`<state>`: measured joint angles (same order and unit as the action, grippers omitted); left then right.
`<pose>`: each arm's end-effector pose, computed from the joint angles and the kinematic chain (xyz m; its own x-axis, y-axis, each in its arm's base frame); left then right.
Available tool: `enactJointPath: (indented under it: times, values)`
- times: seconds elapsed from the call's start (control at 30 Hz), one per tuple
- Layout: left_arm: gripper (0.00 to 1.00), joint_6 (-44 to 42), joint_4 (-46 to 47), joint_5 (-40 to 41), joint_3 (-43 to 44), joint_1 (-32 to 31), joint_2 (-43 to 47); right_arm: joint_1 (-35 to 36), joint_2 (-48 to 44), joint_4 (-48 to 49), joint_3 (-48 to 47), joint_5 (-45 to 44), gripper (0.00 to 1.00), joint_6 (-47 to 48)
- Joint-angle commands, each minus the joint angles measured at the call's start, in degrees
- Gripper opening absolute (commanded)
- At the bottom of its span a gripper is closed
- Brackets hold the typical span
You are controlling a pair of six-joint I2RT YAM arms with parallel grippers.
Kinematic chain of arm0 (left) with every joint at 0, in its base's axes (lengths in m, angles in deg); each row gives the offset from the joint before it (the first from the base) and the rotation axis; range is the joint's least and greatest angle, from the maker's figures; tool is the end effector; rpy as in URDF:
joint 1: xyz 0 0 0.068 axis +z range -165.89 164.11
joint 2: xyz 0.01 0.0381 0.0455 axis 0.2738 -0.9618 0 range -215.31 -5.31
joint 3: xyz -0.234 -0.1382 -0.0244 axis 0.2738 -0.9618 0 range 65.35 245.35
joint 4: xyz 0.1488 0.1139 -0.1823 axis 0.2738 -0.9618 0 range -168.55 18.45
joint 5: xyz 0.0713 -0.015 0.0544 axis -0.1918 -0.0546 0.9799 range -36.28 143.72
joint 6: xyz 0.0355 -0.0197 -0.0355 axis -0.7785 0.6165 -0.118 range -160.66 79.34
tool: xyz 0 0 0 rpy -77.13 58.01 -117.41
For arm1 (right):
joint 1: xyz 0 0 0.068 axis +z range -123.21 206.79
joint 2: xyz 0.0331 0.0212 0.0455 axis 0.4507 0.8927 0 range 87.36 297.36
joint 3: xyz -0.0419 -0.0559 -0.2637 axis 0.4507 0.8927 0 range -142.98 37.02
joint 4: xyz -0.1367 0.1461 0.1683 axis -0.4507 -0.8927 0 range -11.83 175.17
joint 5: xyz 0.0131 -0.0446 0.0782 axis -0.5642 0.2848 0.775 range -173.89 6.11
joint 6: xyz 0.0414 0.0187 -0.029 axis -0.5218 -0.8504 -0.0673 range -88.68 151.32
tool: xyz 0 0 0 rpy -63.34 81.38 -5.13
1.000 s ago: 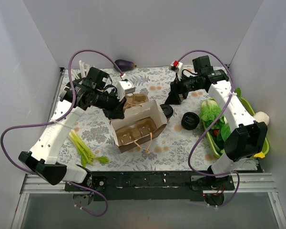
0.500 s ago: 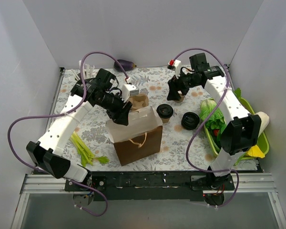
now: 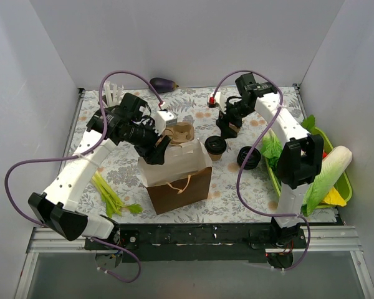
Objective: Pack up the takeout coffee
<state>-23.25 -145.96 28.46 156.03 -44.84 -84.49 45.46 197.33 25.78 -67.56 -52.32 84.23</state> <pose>0.2087 -0.1329 0.3858 -0.9252 0.2026 -0.3208 0.3469 0.7944 -0.4986 0.3770 0.1470 0.3039 -0.1309 -0.7617 -0.6346 -0.9756 0.2127 -0.0540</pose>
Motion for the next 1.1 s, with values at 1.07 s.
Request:
enactJointPath:
  times: [1.07]
  values:
    - [0.6, -0.4, 0.4, 2.2, -2.6, 0.0, 2.9, 3.3, 6.7, -14.0, -6.0, 3.8, 0.97, 30.7]
